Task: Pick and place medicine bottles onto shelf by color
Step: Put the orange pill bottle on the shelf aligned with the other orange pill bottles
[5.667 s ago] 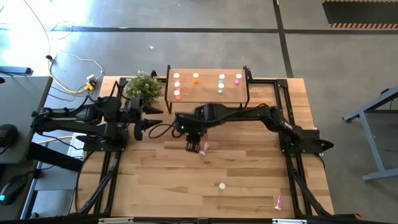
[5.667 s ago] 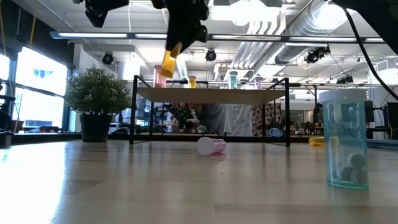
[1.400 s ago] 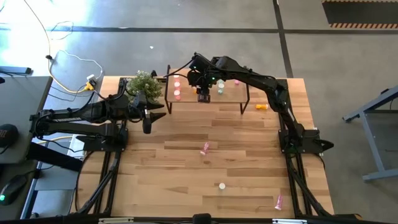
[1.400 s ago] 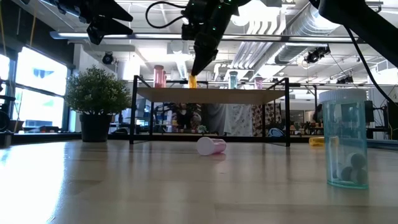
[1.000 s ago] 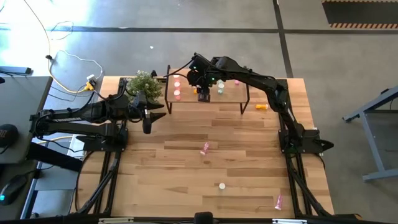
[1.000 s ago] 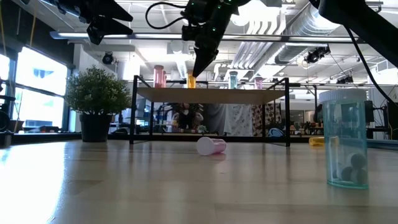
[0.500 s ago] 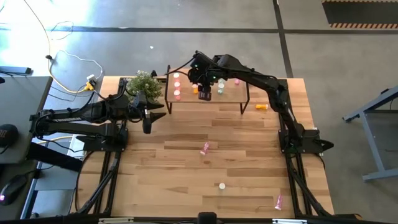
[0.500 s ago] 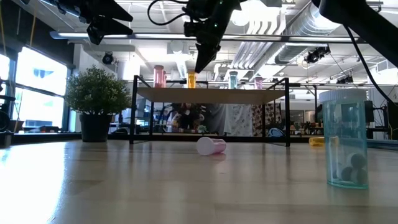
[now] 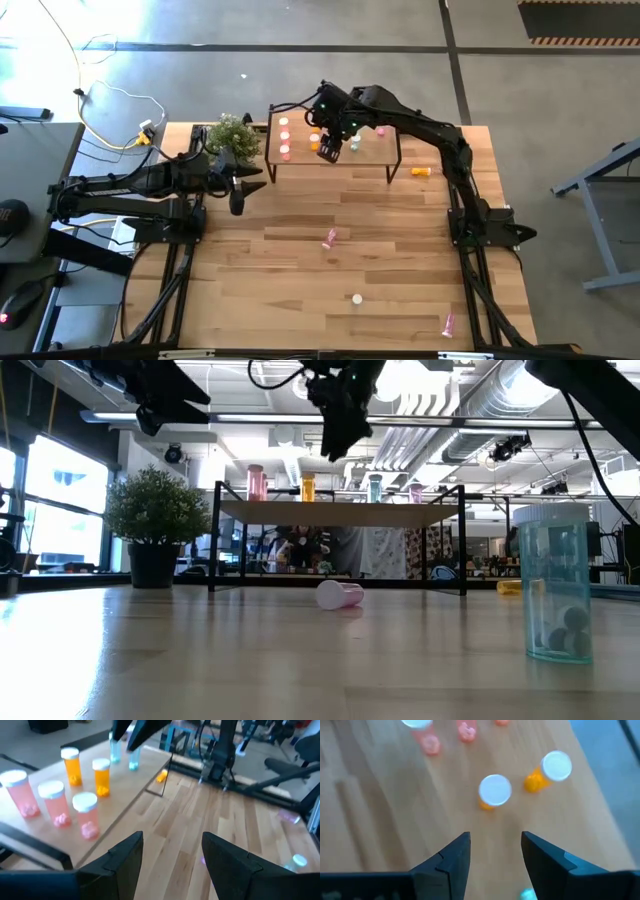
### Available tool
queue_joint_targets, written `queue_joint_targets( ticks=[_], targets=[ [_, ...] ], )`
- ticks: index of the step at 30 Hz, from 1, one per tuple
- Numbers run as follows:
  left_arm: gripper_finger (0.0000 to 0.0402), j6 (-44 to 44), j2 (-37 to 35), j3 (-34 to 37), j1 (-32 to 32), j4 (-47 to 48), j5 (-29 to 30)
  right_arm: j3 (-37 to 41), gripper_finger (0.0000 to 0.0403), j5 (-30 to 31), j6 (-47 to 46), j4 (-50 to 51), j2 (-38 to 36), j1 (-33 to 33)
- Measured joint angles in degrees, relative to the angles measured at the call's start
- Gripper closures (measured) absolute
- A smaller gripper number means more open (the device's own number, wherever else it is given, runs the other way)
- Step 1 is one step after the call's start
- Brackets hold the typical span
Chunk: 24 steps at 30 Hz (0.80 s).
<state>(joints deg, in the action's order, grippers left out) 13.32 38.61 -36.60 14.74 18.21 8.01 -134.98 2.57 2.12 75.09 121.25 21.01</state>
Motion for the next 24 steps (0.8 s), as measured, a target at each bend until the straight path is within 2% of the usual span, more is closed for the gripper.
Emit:
queue_joint_targets(
  ticks=[8,16,24],
  targets=[
    [0.0206,-3.2,0.0,0.0,0.0,2.5,-0.1,0.0,0.0235,0.3,-16.9,0.7,-4.6,-4.8],
    [0.0206,-6.5,0.0,0.0,-0.3,2.7,-7.3,0.0,0.0235,0.7,-32.0,5.4,-5.6,-11.6],
    [0.0206,-6.6,0.0,0.0,-0.3,4.7,-9.5,0.0,0.0235,5.6,-43.6,9.4,-5.6,-20.1]
  ],
)
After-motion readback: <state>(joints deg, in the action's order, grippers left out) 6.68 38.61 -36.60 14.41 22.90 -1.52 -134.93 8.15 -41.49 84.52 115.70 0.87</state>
